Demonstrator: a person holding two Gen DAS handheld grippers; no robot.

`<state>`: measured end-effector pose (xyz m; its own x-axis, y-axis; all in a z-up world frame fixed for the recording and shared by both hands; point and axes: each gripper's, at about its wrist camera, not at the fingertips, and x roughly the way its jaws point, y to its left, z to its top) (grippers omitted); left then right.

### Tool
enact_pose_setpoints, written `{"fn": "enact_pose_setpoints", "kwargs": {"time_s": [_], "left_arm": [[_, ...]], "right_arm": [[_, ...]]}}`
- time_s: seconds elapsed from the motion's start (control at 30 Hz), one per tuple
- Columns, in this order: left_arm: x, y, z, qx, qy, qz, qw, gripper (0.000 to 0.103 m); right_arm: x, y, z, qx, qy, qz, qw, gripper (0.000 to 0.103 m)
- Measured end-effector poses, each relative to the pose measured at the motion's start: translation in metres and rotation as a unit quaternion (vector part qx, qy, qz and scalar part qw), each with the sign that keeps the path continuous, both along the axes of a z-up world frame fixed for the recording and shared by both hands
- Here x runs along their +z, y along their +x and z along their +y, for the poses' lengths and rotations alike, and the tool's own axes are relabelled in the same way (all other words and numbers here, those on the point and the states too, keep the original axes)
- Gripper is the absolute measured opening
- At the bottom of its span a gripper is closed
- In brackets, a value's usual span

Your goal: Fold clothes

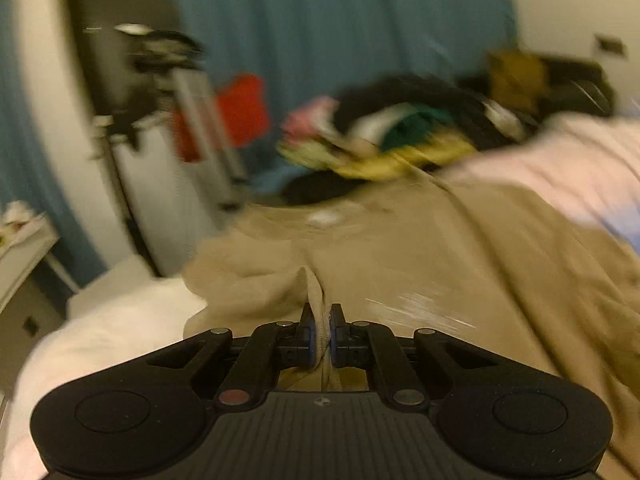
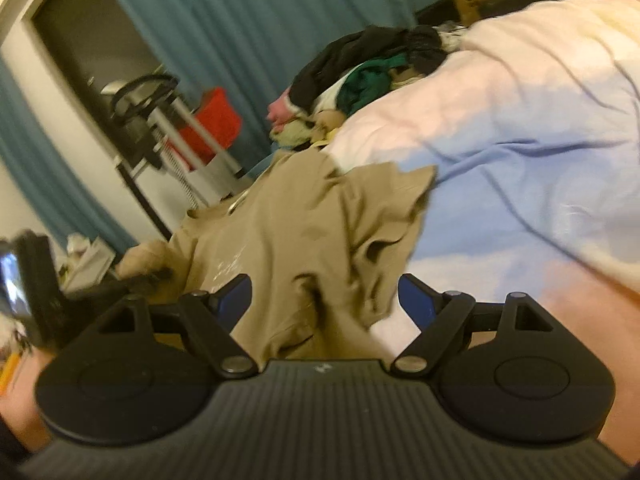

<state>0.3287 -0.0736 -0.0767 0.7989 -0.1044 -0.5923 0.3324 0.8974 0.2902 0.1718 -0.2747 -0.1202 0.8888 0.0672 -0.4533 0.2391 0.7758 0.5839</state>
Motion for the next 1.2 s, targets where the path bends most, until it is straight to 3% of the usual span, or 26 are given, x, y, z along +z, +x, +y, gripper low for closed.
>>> {"fn": "enact_pose_setpoints", "kwargs": {"time_s": [0.1, 0.2, 0.27, 0.43, 0.53, 0.63, 0.73, 0.8, 0.83, 0.97, 1.07, 1.2], "left_arm": [[-0.016, 0.003, -0.021, -0.007, -0.004, 0.039, 0.9992, 0.014], [-0.014, -0.007, -0.013, -0.022, -0.046, 0.06, 0.9969, 0.034], [-0.008, -0.019, -0.005, -0.038, -0.072, 0.062, 0.9948, 0.054], [0.017, -0.047, 0.009, -0.08, -0.1, 0.018, 0.9916, 0.063], [0.024, -0.033, 0.017, -0.057, -0.105, -0.015, 0.9928, 0.071], [0.018, -0.004, 0.018, -0.017, -0.101, -0.02, 0.9946, 0.072], [0.006, 0.025, 0.018, -0.008, -0.112, 0.009, 0.9936, 0.069], [-0.002, 0.045, 0.017, 0.001, -0.125, 0.046, 0.991, 0.034], [-0.003, 0.054, 0.023, 0.011, -0.143, 0.064, 0.9876, 0.01], [0.017, 0.075, 0.068, 0.052, -0.205, 0.093, 0.9731, 0.007], [0.047, 0.096, 0.119, 0.084, -0.221, 0.12, 0.9642, 0.006], [0.088, 0.141, 0.198, 0.183, -0.213, 0.173, 0.9442, 0.006]], "right_arm": [[-0.001, -0.006, -0.01, -0.018, 0.018, 0.002, 1.0, 0.082], [0.0, -0.01, -0.015, -0.027, 0.025, 0.001, 0.999, 0.083], [0.0, -0.01, -0.017, -0.032, 0.033, 0.001, 0.999, 0.083], [-0.001, -0.009, -0.018, -0.028, 0.042, -0.001, 0.999, 0.083], [-0.003, -0.009, -0.018, -0.03, 0.046, 0.002, 0.999, 0.083], [-0.007, -0.008, -0.019, -0.032, 0.048, 0.009, 0.998, 0.083], [-0.01, -0.008, -0.017, -0.03, 0.039, 0.014, 0.999, 0.083], [-0.012, -0.007, -0.016, -0.028, 0.023, 0.017, 0.999, 0.083], [-0.013, -0.007, -0.016, -0.03, 0.017, 0.018, 0.999, 0.083], [-0.013, -0.003, -0.012, -0.034, -0.003, 0.024, 0.999, 0.083], [-0.012, 0.002, -0.004, -0.027, -0.03, 0.03, 0.999, 0.083], [-0.009, 0.008, 0.008, -0.013, -0.054, 0.037, 0.998, 0.082]]}}
